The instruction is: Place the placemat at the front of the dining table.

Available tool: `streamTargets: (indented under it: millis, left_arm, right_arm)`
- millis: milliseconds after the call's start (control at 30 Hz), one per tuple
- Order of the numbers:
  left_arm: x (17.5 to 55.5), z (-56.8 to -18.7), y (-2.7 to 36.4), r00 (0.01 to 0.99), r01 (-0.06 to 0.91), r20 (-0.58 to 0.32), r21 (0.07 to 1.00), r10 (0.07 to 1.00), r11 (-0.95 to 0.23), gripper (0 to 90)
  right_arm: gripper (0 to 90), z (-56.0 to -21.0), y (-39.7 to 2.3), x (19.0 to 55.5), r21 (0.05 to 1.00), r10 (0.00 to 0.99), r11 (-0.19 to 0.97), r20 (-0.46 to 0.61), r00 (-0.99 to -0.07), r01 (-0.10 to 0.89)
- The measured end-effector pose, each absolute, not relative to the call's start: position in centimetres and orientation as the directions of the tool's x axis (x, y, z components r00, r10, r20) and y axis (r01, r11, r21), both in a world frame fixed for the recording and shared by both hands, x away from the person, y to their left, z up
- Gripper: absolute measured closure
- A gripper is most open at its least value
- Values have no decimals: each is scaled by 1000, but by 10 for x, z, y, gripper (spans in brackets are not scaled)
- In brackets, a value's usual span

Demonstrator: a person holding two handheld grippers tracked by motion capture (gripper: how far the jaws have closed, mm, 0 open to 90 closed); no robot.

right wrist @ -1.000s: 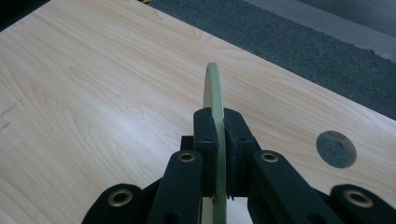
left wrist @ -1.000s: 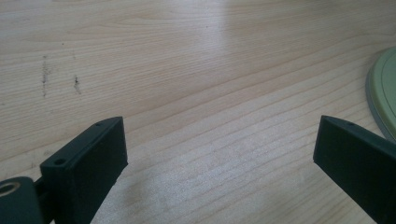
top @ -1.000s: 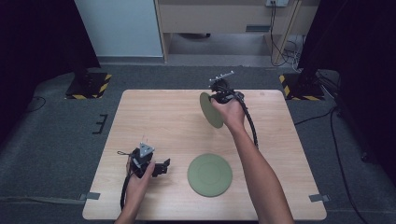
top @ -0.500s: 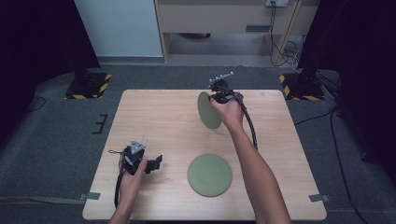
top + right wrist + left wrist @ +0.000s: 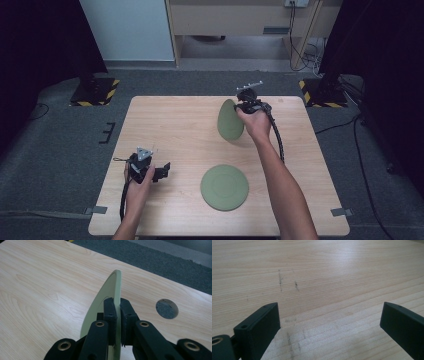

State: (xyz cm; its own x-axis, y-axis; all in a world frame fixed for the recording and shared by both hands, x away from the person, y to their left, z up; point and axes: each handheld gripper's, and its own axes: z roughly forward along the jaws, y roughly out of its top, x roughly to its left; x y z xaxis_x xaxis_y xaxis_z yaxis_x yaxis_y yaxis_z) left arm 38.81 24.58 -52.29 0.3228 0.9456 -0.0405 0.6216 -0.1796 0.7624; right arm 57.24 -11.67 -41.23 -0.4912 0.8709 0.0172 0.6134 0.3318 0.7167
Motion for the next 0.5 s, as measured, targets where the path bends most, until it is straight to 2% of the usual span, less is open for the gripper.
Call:
streamTargets:
  millis: [233,500]
  left_arm:
    - [397,-523,254,316,636,-16,746,949,-199,22]
    - [403,-524,258,326,626,-28,755,945,-194,23]
  right_arm:
    - [857,-424,-133,570,706,887,311,24,-461,636]
    - [856,-436,-146,569,699,893,304,27,-449,647]
